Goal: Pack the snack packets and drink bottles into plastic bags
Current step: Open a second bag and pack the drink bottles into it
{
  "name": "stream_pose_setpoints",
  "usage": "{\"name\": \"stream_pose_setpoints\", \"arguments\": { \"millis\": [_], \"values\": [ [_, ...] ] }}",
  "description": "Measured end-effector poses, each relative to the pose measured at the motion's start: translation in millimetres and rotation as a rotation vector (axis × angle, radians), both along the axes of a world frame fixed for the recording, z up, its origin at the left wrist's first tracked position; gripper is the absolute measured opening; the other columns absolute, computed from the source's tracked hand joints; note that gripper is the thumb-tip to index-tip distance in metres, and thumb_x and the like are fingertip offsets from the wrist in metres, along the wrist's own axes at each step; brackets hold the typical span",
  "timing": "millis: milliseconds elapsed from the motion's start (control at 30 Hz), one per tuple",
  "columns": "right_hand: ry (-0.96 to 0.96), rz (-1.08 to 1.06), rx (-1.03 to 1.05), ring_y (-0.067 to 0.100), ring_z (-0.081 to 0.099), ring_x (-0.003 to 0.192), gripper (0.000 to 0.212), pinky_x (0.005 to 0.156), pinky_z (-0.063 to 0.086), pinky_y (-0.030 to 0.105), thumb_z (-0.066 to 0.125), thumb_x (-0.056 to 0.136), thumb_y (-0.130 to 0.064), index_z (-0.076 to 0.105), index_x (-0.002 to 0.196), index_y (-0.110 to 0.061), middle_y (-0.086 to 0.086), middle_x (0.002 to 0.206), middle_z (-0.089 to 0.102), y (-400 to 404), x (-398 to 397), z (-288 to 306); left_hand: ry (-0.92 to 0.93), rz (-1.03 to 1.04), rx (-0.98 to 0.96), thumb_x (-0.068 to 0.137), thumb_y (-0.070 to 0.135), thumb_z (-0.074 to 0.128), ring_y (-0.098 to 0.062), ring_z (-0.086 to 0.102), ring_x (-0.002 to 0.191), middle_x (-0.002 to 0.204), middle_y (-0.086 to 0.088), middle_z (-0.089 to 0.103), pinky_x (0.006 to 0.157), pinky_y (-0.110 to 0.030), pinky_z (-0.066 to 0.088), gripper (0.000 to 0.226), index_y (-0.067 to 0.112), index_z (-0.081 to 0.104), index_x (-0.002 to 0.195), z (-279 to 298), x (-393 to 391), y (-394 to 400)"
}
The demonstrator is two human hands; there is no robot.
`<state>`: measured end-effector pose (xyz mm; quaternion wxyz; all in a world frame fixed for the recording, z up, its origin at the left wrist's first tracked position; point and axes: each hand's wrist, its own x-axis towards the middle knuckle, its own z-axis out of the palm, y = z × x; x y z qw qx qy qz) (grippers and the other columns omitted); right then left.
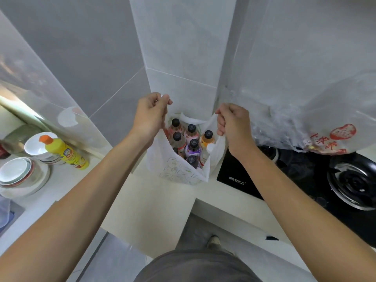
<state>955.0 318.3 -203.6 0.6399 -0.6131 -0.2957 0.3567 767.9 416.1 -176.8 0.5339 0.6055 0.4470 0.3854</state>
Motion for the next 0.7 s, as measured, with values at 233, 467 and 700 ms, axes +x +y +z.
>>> {"name": "stream_pose_setpoints", "arguments": {
  "millis": [233, 467, 700],
  "values": [
    [-0.04, 0.084, 0.03, 0.014, 0.032, 0.045, 0.029, 0.044, 0.03, 0.028, 0.048, 0.107, -0.011, 0.06, 0.081, -0.004, 0.002, 0.056, 0.04, -18, 3, 31, -0.035, 0.12, 0.049, 0.104, 0.019, 0.052, -0.009, 0.025, 0.045, 0.051, 0.007, 0.034, 0.045, -0.023, 0.022, 0.028, 0.014, 0.058, 0.078, 29, 16, -25],
    [-0.027, 0.1, 0.048, 0.012, 0.033, 0.046, 0.029, 0.044, 0.03, 0.027, 0.046, 0.107, -0.01, 0.061, 0.084, -0.004, -0.001, 0.056, 0.04, -62, 18, 51, -0.065, 0.129, 0.088, 0.104, 0.017, 0.052, -0.01, 0.024, 0.045, 0.051, 0.007, 0.034, 0.046, -0.022, 0.021, 0.028, 0.013, 0.059, 0.078, 50, 24, -74],
    [-0.037, -0.008, 0.14, 0.011, 0.032, 0.044, 0.028, 0.043, 0.027, 0.026, 0.046, 0.108, -0.009, 0.061, 0.084, -0.003, 0.001, 0.056, 0.04, -149, 24, 83, -0.113, -0.009, 0.118, 0.105, 0.017, 0.052, -0.011, 0.023, 0.046, 0.052, 0.007, 0.033, 0.045, -0.023, 0.02, 0.027, 0.012, 0.059, 0.079, 82, 42, -144]
  ]
}}
